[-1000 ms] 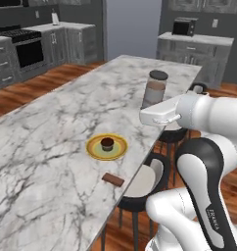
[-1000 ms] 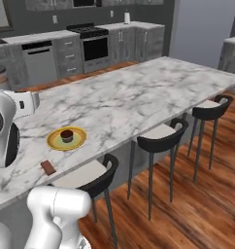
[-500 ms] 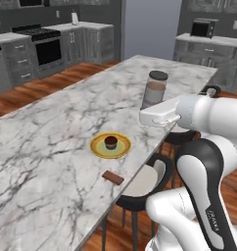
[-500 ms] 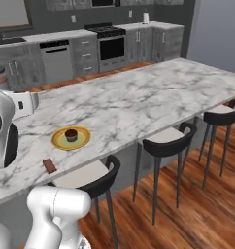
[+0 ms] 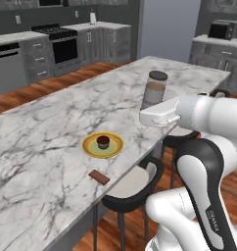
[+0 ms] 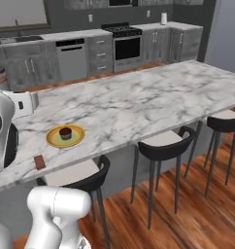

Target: Take the cinnamon bottle from the cabinet and place it on the dining table, next to the plate with the cupcake. Then take the chocolate from the dining counter and place it on the cupcake plate.

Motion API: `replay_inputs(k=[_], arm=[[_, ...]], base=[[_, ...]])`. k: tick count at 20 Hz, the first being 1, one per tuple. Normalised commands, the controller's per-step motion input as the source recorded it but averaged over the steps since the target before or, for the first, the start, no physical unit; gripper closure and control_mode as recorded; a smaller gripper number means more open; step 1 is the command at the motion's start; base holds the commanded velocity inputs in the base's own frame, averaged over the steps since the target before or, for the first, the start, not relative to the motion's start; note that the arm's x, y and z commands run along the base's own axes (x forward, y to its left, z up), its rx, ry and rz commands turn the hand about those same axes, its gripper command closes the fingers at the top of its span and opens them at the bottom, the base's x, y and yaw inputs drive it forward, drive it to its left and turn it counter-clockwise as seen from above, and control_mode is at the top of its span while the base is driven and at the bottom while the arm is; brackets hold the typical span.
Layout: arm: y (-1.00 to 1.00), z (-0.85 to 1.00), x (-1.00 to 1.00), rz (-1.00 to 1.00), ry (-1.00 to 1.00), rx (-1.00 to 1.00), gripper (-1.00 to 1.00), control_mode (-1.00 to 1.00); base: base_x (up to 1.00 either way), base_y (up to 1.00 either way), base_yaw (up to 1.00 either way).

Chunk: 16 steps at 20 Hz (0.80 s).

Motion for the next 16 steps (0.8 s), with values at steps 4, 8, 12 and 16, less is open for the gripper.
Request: replay_inputs(k=[4,8,12,16], arm=[[0.0,0.0,0.0,0.0,0.0,0.0,1.0,1.0],[0.0,0.0,0.0,0.0,0.0,0.0,1.0,1.0],[0.0,0.0,0.0,0.0,0.0,0.0,1.0,1.0],[0.0,0.0,0.0,0.0,0.0,0.0,1.0,1.0]], base=[[0.0,-0.66,0.18],[0.0,-0.59,0.28],[0.0,-0.58,0.32],[0.09,-0.5,0.35]])
